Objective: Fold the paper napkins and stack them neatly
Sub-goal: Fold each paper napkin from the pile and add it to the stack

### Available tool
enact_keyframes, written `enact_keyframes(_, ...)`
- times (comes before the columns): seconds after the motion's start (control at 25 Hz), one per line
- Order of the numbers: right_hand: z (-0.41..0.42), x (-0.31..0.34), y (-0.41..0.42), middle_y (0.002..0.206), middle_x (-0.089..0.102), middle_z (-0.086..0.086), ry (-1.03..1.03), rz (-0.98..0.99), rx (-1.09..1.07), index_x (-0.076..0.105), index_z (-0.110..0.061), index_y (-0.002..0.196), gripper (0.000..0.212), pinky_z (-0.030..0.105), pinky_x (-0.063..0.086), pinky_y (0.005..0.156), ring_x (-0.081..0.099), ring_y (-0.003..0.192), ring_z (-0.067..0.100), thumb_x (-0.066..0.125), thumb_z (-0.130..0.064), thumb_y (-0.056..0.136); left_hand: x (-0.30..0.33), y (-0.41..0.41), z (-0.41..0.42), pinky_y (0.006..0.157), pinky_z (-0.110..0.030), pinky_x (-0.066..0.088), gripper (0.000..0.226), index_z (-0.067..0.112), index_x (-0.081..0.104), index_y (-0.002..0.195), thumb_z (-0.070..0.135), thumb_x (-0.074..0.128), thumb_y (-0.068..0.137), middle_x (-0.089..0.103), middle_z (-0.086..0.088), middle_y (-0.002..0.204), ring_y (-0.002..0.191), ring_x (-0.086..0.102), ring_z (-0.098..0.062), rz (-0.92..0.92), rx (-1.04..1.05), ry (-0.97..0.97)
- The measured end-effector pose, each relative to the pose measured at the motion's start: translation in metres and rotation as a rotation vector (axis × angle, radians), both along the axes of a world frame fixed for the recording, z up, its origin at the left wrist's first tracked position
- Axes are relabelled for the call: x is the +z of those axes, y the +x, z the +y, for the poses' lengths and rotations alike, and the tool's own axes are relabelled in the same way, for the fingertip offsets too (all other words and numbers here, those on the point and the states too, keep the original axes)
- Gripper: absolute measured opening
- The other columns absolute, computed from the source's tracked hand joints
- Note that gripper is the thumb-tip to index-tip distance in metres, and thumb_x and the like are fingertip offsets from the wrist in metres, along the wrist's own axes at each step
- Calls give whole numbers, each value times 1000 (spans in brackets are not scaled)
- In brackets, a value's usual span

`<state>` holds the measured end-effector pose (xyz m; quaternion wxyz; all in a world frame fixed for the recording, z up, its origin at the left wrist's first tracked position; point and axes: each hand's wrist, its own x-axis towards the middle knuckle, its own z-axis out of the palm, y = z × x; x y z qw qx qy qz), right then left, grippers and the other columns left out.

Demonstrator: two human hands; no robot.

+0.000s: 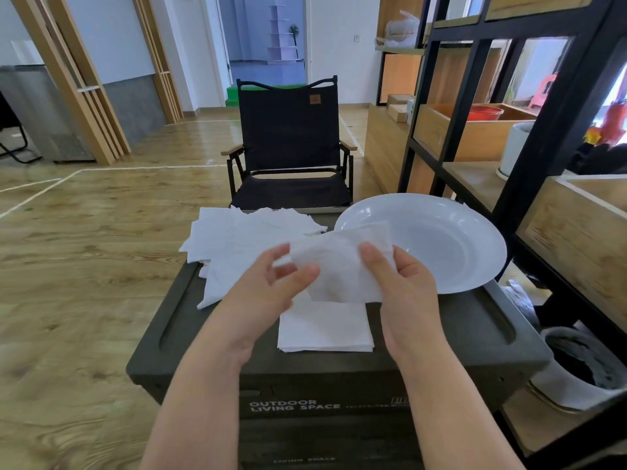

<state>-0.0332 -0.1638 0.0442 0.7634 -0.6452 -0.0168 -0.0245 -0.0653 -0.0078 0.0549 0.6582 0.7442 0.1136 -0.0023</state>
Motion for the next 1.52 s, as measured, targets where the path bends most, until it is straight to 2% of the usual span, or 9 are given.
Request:
enact_keyframes(0.12,0,-3,0,82,72,-5,-17,84,-16,70,-22,83,12,20,54,60,68,75,10,62,-30,88,-12,6,0,85,-28,52,34,13,71,106,33,71,78,74,4,88,85,66,-13,110,59,-293)
enact_keyframes(0.24,0,-12,4,70,66,2,-567,0,-170,67,-11,72,31,29,52,66,60,68,17,60,-36,88,-16,11,3,82,-31,51,13,19,73,90,30,69,85,74,4,87,85,66,-15,85,198,-148)
enact_keyframes(0.36,1,-13,4,50,45,-2,-873,-21,-164,48,-14,51,47,34,41,71,44,53,14,54,-41,89,-22,13,6,85,-30,46,27,16,69,105,35,66,87,68,4,101,96,61,-16,116,272,147)
enact_keyframes(0.48,3,-17,3,63,52,-8,-1051,17,-143,55,-23,61,36,31,28,78,43,61,9,50,-43,91,-31,14,7,80,-29,44,32,15,69,111,36,63,88,67,2,109,97,59,-16,166,257,304)
enact_keyframes(0.76,17,-35,6,64,59,-6,-1269,-15,-248,63,-23,71,32,30,24,75,48,59,10,49,-43,92,-37,15,9,54,-17,37,25,18,61,105,25,68,82,46,16,72,64,47,0,201,224,580)
enact_keyframes(1.04,19,-32,1,78,59,-7,-1152,-12,-289,48,-26,88,14,30,22,79,52,74,13,58,-36,88,-32,12,16,70,-26,41,30,24,54,104,36,69,81,56,9,96,84,53,-11,140,312,688)
enact_keyframes(1.2,24,-22,-4,64,46,-9,-1060,-134,-292,42,-25,72,24,27,28,76,46,65,11,59,-33,88,-34,21,22,71,-25,39,18,26,58,97,32,68,84,61,5,98,89,55,-12,-137,513,811)
enact_keyframes(1.32,28,-20,-6,56,40,-9,-990,-202,-248,34,-27,58,40,28,38,75,42,56,10,61,-31,87,-45,27,28,74,-25,36,28,25,61,107,29,71,81,60,3,110,102,52,-16,-140,463,883)
enact_keyframes(1.52,26,-25,-1,52,39,-7,-932,-242,-232,31,-27,53,46,30,40,77,39,53,11,63,-30,86,-44,23,36,73,-22,37,18,19,73,101,29,63,89,70,1,103,90,56,-10,-220,488,860)
